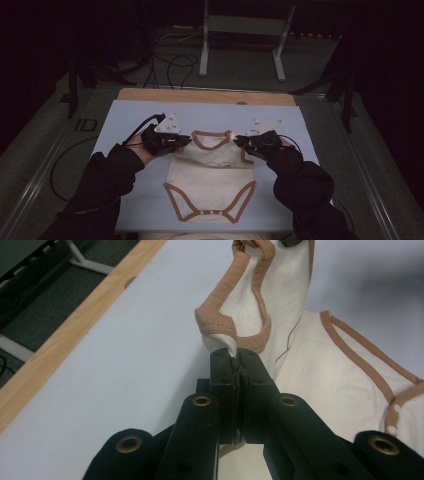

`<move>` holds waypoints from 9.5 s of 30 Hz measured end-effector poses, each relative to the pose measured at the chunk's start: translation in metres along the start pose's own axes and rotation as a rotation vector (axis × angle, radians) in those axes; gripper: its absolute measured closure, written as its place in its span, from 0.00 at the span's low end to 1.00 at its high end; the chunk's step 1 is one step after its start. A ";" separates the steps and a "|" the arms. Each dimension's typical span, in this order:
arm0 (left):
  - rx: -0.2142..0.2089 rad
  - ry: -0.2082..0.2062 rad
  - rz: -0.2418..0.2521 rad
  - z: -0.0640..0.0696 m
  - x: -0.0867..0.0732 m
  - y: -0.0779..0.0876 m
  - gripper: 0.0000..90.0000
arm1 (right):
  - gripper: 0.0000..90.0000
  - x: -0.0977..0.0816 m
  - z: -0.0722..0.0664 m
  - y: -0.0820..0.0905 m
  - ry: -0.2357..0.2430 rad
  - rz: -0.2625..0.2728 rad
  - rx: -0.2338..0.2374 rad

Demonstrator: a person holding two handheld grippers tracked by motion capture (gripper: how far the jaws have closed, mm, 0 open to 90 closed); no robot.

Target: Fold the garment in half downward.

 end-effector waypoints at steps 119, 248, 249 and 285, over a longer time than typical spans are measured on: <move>-0.186 0.126 -0.013 0.046 -0.080 -0.021 0.01 | 0.11 -0.070 -0.031 0.006 -0.153 0.063 0.090; 0.025 0.345 -0.116 -0.075 -0.097 -0.105 0.95 | 0.97 -0.095 0.101 -0.077 -0.331 -0.123 0.008; 0.026 0.347 -0.116 -0.076 -0.097 -0.106 0.95 | 0.97 -0.096 0.102 -0.078 -0.330 -0.128 0.006; 0.057 0.423 -0.154 -0.087 -0.103 -0.121 0.63 | 0.69 -0.099 0.117 -0.093 -0.406 -0.151 -0.006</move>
Point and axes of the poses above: each handheld gripper's, and its own axes: y roughly backward along the jaws, x roughly out of its top, z roughly to its right, the point moved 6 cm from there along -y, roughly forward along the jaws, and after that the axes turned 8 degrees about x, right-handed, at the moved point
